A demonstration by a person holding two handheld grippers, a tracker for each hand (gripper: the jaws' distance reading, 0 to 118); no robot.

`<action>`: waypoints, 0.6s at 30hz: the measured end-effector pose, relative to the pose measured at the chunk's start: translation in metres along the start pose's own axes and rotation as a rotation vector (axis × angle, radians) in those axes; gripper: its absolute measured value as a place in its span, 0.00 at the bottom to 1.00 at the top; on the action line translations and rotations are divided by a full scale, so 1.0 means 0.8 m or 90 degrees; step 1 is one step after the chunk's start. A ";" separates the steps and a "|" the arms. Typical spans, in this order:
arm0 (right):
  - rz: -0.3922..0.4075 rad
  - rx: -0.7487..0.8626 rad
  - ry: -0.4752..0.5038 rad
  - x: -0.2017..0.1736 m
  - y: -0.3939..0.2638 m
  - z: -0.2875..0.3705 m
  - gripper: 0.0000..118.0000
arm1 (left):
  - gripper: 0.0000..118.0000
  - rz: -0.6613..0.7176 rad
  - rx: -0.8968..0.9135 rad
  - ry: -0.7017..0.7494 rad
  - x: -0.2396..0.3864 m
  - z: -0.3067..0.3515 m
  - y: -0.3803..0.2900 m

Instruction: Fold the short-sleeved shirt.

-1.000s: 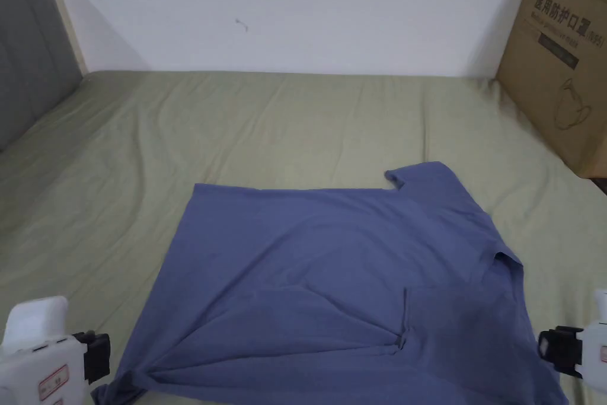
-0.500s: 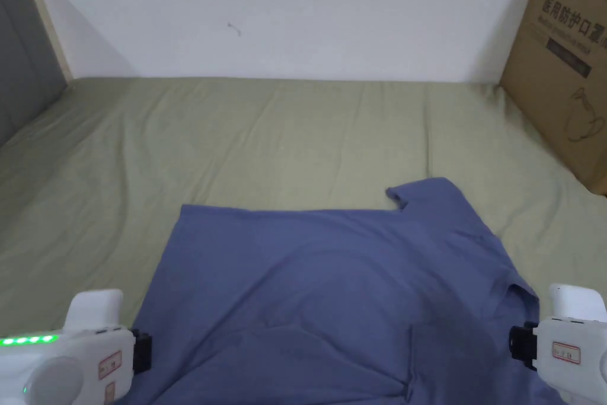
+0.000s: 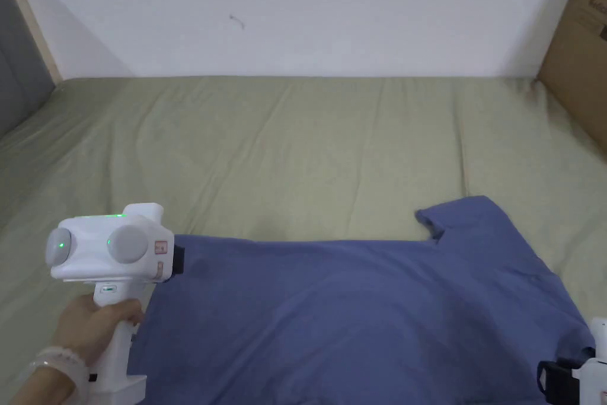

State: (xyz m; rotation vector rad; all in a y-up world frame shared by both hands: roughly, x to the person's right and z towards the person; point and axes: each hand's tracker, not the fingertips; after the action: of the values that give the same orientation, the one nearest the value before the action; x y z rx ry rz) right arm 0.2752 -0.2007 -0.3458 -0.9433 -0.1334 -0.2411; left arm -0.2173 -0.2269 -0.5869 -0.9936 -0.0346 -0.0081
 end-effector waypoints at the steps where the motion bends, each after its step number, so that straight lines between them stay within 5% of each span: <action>1: -0.001 -0.001 -0.004 0.000 0.003 -0.002 0.00 | 0.50 -0.010 -0.009 0.002 0.001 -0.011 0.009; 3: -0.006 0.001 -0.005 0.003 0.005 -0.005 0.00 | 0.72 -0.018 -0.015 0.009 0.002 -0.031 0.027; 13: -0.024 -0.018 -0.020 0.021 0.000 -0.014 0.00 | 0.76 0.035 -0.028 -0.015 0.000 -0.081 0.049; 16: -0.045 -0.024 -0.020 0.023 -0.004 -0.019 0.00 | 0.53 0.029 -0.016 -0.005 0.005 -0.080 0.041; 18: -0.052 -0.028 -0.016 0.021 -0.006 -0.022 0.00 | 0.15 -0.012 -0.008 0.021 0.010 -0.071 0.045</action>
State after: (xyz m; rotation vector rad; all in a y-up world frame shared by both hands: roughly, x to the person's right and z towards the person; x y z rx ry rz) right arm 0.2904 -0.2204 -0.3488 -0.9867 -0.1910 -0.3079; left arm -0.2073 -0.2546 -0.6475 -1.0048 -0.0138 -0.0427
